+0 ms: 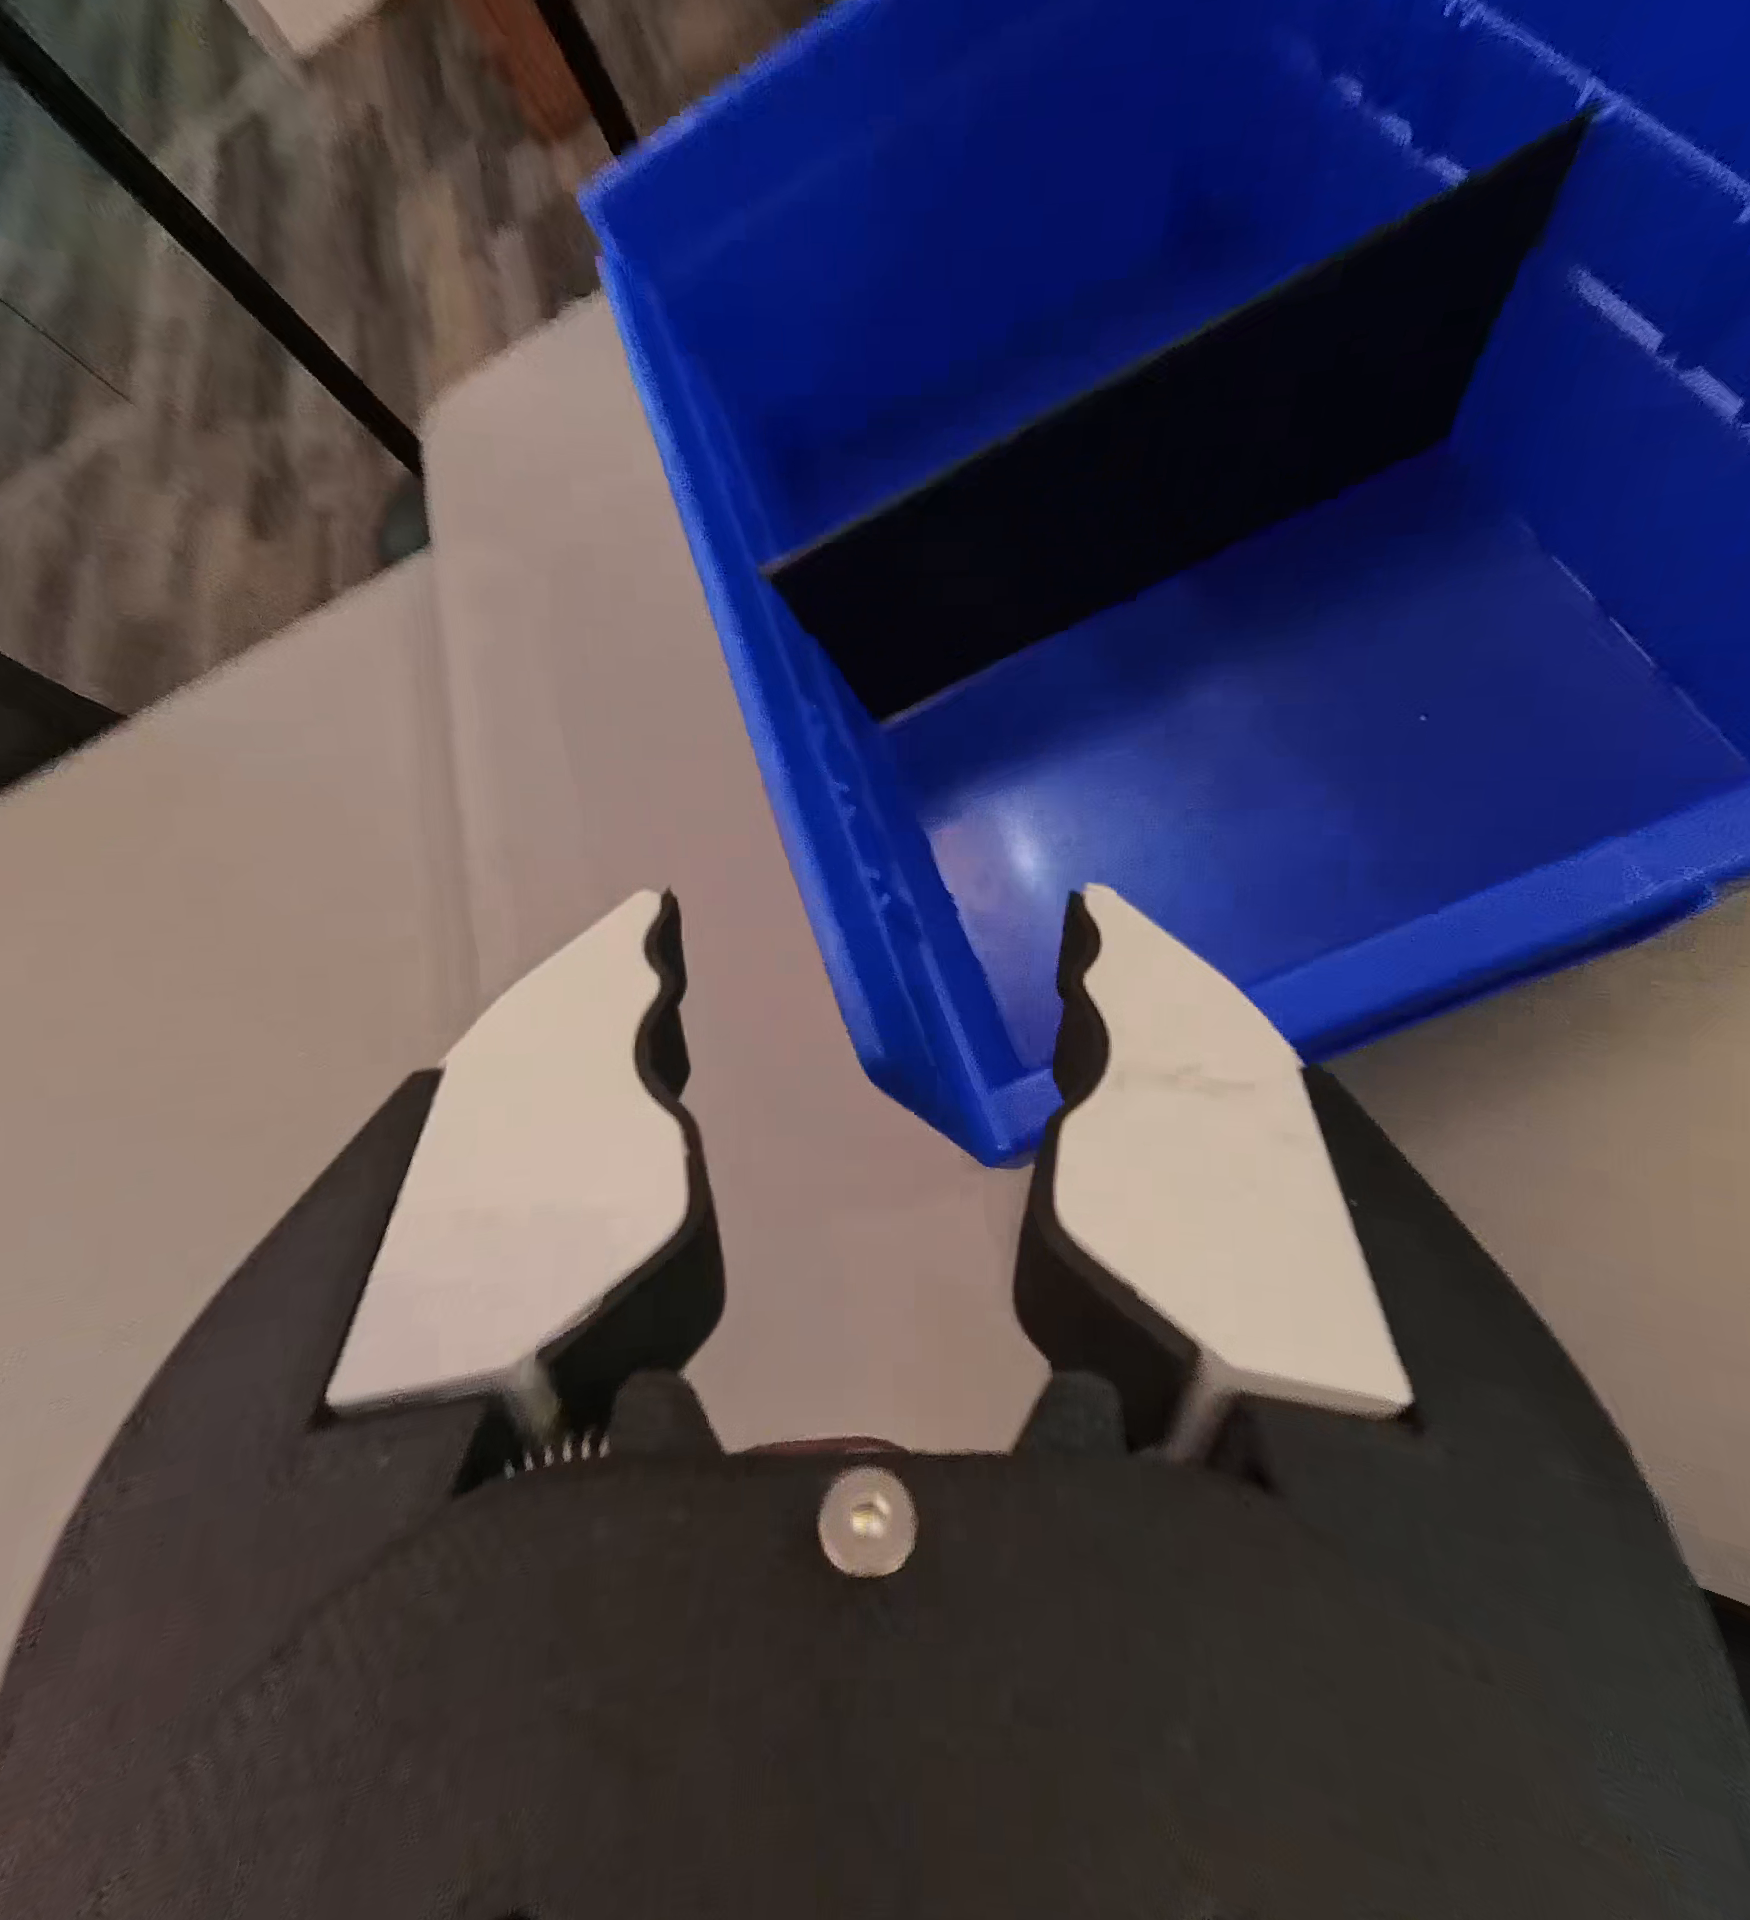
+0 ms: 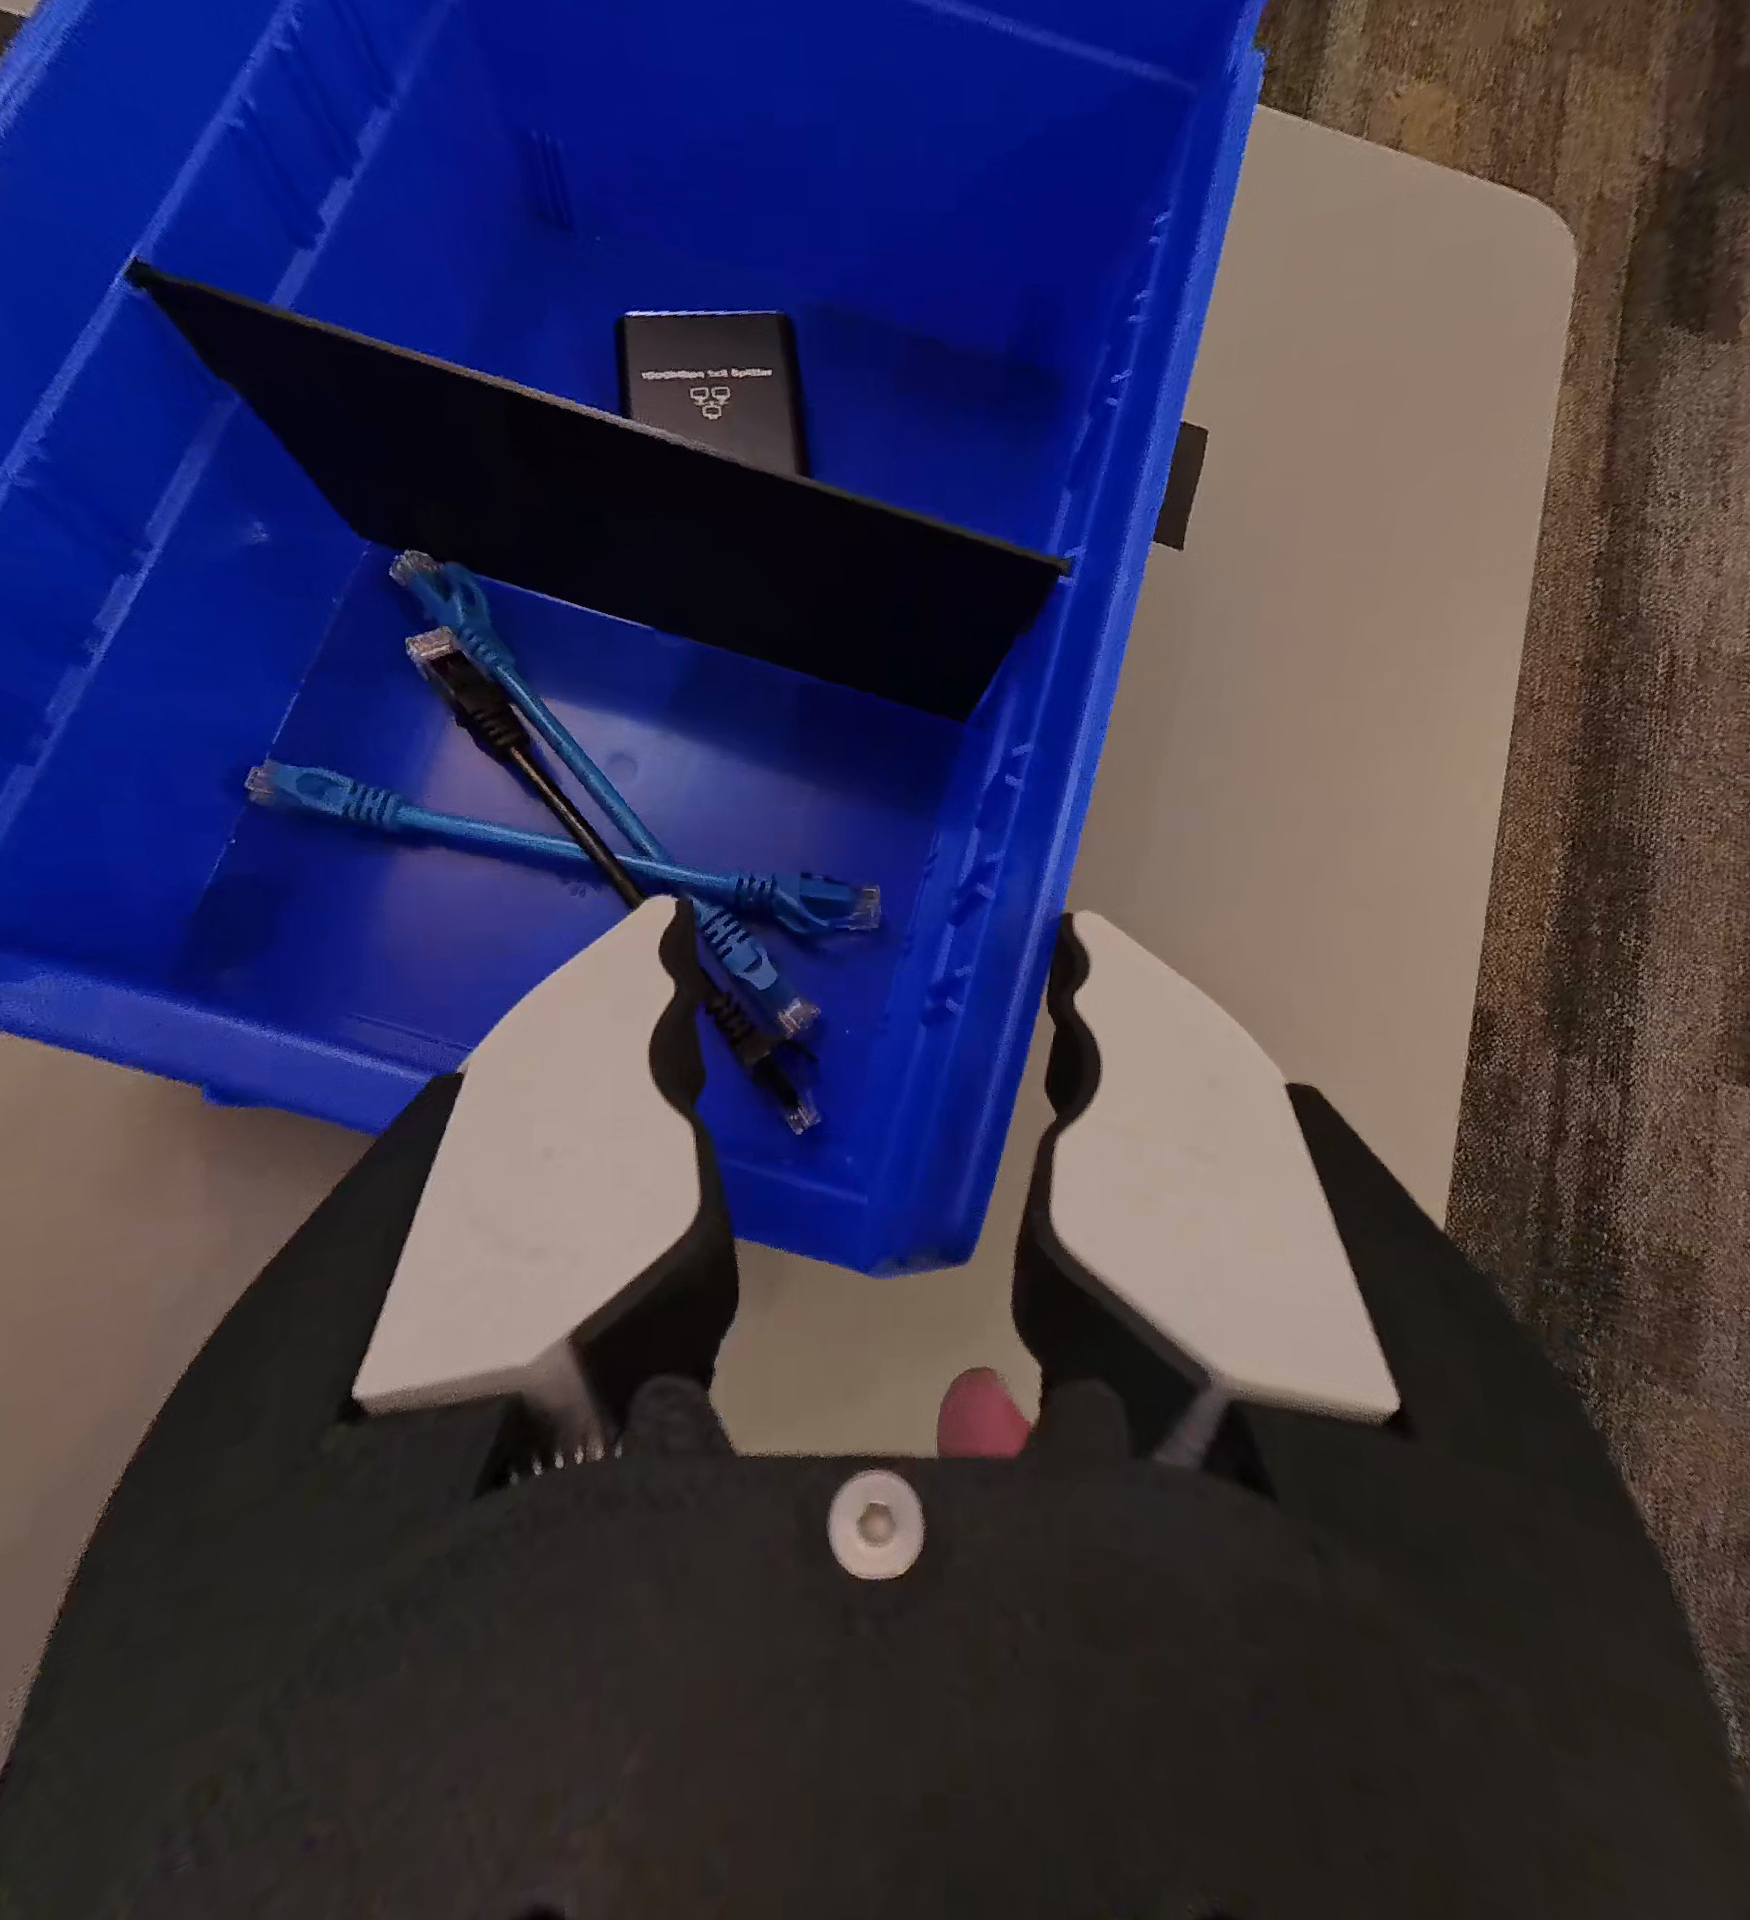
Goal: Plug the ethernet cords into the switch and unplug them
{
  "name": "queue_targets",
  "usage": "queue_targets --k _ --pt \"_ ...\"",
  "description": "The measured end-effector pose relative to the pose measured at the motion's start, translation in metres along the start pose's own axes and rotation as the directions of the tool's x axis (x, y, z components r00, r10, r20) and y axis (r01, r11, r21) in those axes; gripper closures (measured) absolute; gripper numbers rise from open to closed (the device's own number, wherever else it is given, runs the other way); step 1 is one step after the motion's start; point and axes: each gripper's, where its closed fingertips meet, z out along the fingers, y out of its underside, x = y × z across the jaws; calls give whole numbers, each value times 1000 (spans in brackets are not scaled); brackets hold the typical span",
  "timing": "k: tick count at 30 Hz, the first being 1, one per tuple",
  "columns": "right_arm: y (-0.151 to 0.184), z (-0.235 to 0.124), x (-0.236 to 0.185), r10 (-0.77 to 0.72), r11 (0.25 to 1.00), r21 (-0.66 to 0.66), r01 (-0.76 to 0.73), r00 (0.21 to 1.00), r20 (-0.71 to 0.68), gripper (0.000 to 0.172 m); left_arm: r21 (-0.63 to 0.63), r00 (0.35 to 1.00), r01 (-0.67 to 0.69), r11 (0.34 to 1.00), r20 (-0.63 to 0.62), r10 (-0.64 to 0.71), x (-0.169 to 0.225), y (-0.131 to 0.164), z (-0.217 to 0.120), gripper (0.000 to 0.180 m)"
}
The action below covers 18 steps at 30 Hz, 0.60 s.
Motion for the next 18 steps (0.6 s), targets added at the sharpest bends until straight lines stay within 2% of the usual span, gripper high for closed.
queue_targets --k 3,7,10,11,13,14,15,18 --pt "0 3 4 23 1000 0 -23 1000 -12 112 -29 994 63 998 -89 -65 13 12 15 124" --pt "8 14 8 59 998 -29 -59 998 3 120 -62 989 94 994 -112 -101 19 21 33 130" --pt "18 27 5 69 995 -70 -67 997 34 126 -45 968 184 982 -164 -188 22 18 39 143" --pt "19 29 7 73 995 -70 -72 997 26 129 -49 962 204 978 -176 -210 21 18 40 147" --pt "18 29 7 103 993 -54 -100 993 51 151 -47 943 262 964 -201 -266 18 17 42 157" --pt "18 29 8 120 992 -49 -117 991 57 156 -48 932 288 956 -216 -292 15 18 42 163" --pt "18 29 10 129 991 -45 -126 990 55 161 -47 922 309 950 -231 -312 12 18 42 170" --pt "20 29 12 92 993 -70 -90 996 18 165 -50 915 323 945 -240 -325 6 18 45 172"
